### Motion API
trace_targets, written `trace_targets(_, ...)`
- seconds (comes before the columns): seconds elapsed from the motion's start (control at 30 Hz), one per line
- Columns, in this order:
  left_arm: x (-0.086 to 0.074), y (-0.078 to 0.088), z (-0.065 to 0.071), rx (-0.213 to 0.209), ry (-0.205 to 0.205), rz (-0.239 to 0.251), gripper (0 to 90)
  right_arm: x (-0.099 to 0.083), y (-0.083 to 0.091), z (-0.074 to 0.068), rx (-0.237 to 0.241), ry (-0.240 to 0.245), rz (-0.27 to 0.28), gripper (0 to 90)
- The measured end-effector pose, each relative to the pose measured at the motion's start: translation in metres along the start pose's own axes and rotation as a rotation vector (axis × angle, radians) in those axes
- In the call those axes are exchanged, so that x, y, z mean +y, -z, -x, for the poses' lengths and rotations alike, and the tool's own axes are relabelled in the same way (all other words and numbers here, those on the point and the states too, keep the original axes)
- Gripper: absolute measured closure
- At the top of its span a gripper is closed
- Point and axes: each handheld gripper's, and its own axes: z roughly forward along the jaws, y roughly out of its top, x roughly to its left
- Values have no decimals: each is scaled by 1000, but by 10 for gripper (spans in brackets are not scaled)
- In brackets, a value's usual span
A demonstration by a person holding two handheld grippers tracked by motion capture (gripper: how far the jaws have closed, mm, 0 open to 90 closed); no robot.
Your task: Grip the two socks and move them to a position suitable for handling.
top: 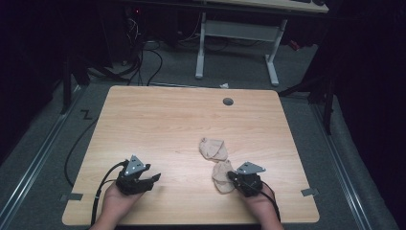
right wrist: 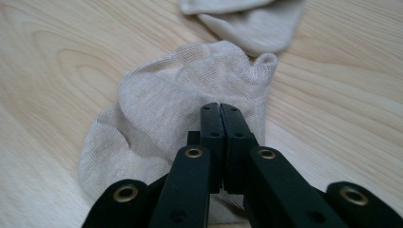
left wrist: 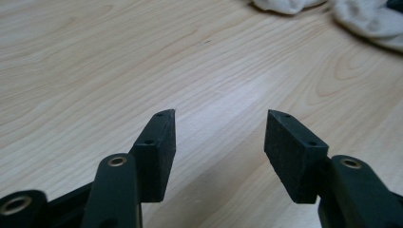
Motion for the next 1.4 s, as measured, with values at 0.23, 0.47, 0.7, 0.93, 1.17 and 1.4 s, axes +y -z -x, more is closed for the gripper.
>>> trace_targets(0.23,2,-6,18,-38,-45,-12,458,10,-9,-22,33,58,6,889)
trace_targets(0.47,2,-9,26,-51,-56,-20,474,18,-17,-38,60,97,10,889)
trace_targets(0.7,1,-7,25,-49,-48,-17,480,26,-12,-44,45,101,63,895)
trace_targets(0.93,1,-7,23,-63,-29,-12,505,14,-9,-23,-1,41,5,900)
trace_targets(1.17,2,-8,27,-87,-23,-11,512,14,-12,-40,65,103,-5,899)
trace_targets(1.4,7,-17,43,-149,-8,-6,573,21,-15,-52,69,145,-1,897)
